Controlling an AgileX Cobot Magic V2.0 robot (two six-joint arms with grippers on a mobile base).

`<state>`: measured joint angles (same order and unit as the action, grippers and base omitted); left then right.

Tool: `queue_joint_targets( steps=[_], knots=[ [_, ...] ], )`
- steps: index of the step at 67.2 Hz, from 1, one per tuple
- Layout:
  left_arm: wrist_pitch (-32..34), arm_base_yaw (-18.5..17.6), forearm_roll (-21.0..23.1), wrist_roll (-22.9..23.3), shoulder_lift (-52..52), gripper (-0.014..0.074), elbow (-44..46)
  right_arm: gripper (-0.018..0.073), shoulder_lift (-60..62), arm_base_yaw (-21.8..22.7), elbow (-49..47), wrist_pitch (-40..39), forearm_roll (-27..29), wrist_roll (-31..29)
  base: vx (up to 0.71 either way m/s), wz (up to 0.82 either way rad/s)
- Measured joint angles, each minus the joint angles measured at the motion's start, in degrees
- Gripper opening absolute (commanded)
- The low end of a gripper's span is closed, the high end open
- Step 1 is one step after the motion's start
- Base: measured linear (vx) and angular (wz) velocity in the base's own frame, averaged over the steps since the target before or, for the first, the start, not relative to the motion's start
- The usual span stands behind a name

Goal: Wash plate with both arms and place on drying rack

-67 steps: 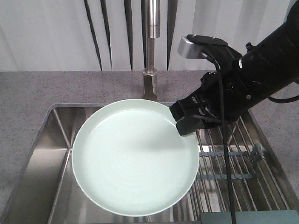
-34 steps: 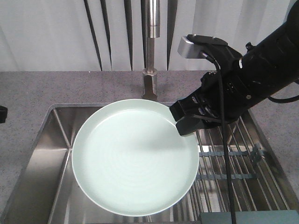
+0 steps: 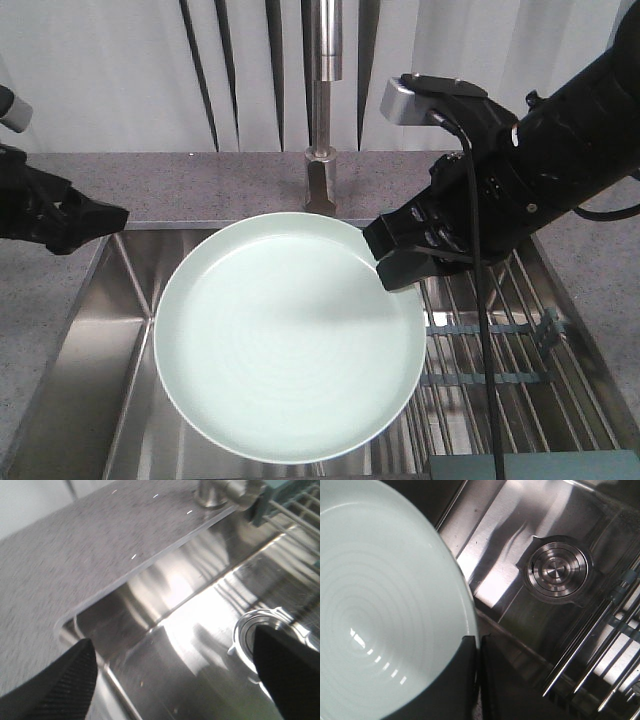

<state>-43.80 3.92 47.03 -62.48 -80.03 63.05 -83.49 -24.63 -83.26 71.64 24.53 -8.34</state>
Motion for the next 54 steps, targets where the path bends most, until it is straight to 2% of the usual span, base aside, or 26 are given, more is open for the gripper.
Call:
queue_joint_targets(
  steps=[5,16,33,42,54],
  knots=[
    [-0.4,0.0,3.7,-4.8,-2.2,0.0606,1.3,-0.0004,0.0,0.0,0.0,0.0,0.0,0.0,0.0,0.0],
    [-2.3,0.0,9.0,-12.4,-7.1,0.0606,4.9,-0.0004,0.0,0.0,0.0,0.0,0.0,0.0,0.0,0.0],
    [-9.3,0.0,16.8,-24.1,-15.1,0.0603,12.1,-0.0004,0.0,0.0,0.0,0.0,0.0,0.0,0.0,0.0],
    [-12.9,-0.3,20.3,-27.4,-18.9,0.0592,16.3,-0.0004,0.0,0.0,0.0,0.0,0.0,0.0,0.0,0.0],
    [-14.1,-3.0,21.1,-28.8,-23.2,0.0591,21.7,-0.0004,0.0,0.0,0.0,0.0,0.0,0.0,0.0,0.0]
  ],
)
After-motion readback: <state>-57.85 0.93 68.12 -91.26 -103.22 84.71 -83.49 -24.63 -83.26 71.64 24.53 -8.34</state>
